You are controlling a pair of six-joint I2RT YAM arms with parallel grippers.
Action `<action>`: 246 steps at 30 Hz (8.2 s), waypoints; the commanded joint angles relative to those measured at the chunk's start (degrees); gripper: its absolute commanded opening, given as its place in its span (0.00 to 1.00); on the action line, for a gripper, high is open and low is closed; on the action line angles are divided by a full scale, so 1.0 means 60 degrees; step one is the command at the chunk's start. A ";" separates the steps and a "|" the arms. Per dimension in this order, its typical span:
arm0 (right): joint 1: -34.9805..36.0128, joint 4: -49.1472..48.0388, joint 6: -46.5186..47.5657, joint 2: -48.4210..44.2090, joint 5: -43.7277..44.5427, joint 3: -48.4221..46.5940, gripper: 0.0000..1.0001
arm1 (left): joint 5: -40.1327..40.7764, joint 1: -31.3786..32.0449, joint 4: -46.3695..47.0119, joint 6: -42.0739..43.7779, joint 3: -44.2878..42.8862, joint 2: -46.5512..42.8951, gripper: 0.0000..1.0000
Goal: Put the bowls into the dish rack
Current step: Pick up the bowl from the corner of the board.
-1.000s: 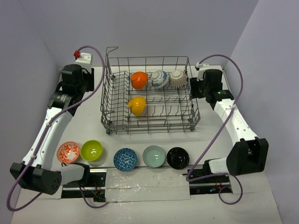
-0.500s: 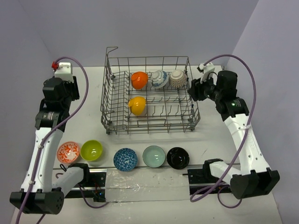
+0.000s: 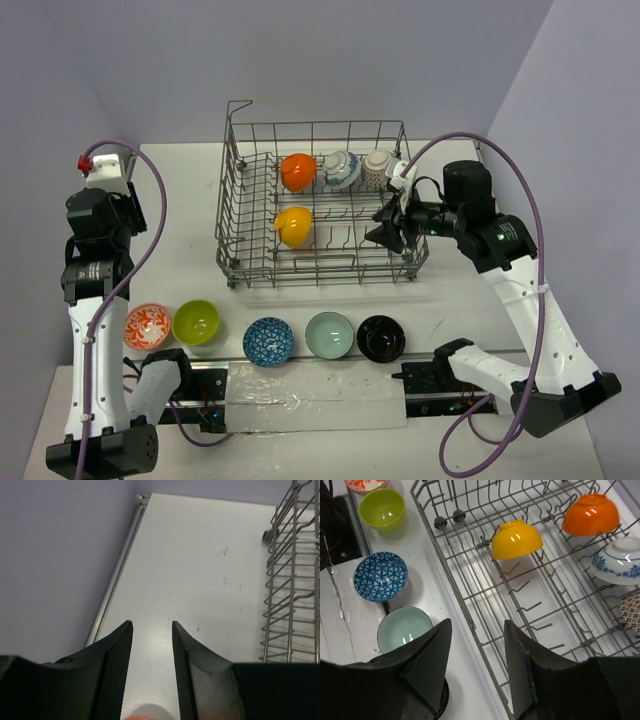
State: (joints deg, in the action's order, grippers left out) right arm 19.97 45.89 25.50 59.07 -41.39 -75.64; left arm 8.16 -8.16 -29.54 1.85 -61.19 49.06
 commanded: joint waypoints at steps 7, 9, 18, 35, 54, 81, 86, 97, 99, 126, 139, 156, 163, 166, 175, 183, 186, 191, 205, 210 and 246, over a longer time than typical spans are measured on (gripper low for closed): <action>0.0188 -0.1404 -0.0454 -0.0381 0.0086 0.1397 0.54 | 0.0060 -0.0280 -0.1902 0.0570 0.0471 -0.0411 0.41; 0.0203 -0.1699 -0.0558 -0.0572 0.0173 0.1677 0.54 | 0.0075 -0.0309 -0.2194 0.0965 0.0675 -0.0515 0.41; 0.0203 -0.2228 -0.0573 -0.0470 0.0511 0.2439 0.55 | 0.0105 -0.0660 -0.2299 0.2050 0.2226 -0.0691 0.39; 0.0188 -0.2345 -0.0528 0.0072 0.1463 0.2660 0.56 | -0.0803 -0.2505 -0.1566 0.2782 0.3766 0.0071 0.36; 0.0056 -0.2448 -0.0426 0.0424 0.2093 0.2792 0.56 | -0.1697 -0.3503 -0.3338 0.3662 0.3108 -0.0691 0.36; 0.0071 -0.2594 -0.0338 0.0306 0.2649 0.2938 0.56 | -0.1405 -0.3517 -0.4130 0.4248 0.3870 -0.1057 0.33; 0.0071 -0.2580 -0.0324 0.0365 0.2664 0.2953 0.56 | -0.1419 -0.3503 -0.3779 0.4101 0.3870 -0.0868 0.35; 0.0071 -0.2580 -0.0250 0.0482 0.2811 0.2997 0.56 | -0.1228 -0.3986 -0.3032 0.4306 0.3929 0.0011 0.33; 0.0085 -0.2580 -0.0236 0.0482 0.2840 0.2997 0.56 | -0.1272 -0.4132 -0.2842 0.4365 0.3885 0.0172 0.33; 0.0085 -0.2565 -0.0162 0.0541 0.3074 0.3041 0.56 | -0.1566 -0.4528 -0.2327 0.4570 0.3416 0.1579 0.31; 0.0071 -0.2609 -0.0148 0.0497 0.3192 0.3084 0.56 | -0.1858 -0.4543 -0.2445 0.4746 0.3386 0.1887 0.24; 0.0071 -0.2682 -0.0119 0.0453 0.3397 0.3143 0.56 | -0.2020 -0.4543 -0.2547 0.4673 0.3138 0.2151 0.20; 0.0071 -0.2667 -0.0089 0.0438 0.3397 0.3143 0.56 | -0.1947 -0.4543 -0.2518 0.4614 0.3094 0.2253 0.22; 0.0071 -0.2653 -0.0075 0.0453 0.3397 0.3129 0.56 | -0.1786 -0.4543 -0.2431 0.4658 0.3108 0.2239 0.24; 0.0071 -0.2638 -0.0001 0.0424 0.3441 0.3158 0.56 | -0.2150 -0.4543 -0.2723 0.4731 0.2757 0.2561 0.28; 0.0071 -0.2594 0.0057 0.0482 0.3484 0.3172 0.56 | -0.2591 -0.4557 -0.3177 0.4848 0.2318 0.3044 0.27; 0.0071 -0.2580 0.0072 0.0512 0.3499 0.3187 0.56 | -0.2664 -0.4557 -0.3280 0.4878 0.2244 0.3132 0.27; 0.0071 -0.2550 0.0130 0.0527 0.3528 0.3187 0.56 | -0.2839 -0.4587 -0.3513 0.5097 0.2200 0.3249 0.27; 0.0071 -0.2463 0.0175 0.0585 0.3470 0.3187 0.55 | -0.2899 -0.4835 -0.3397 0.5288 0.1820 0.3733 0.25; 0.0071 -0.2448 0.0218 0.0702 0.3543 0.3187 0.55 | -0.3030 -0.4953 -0.3499 0.5375 0.1673 0.3762 0.25; 0.0071 -0.2346 0.0365 0.0790 0.3704 0.3202 0.55 | -0.3968 -0.5597 -0.4481 0.6460 0.1263 0.4523 0.30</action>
State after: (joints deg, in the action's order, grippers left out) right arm 20.60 32.60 26.94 63.59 -19.42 -56.86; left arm -13.08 -41.10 -55.09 38.52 -51.37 75.64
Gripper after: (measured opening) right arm 0.554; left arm 0.294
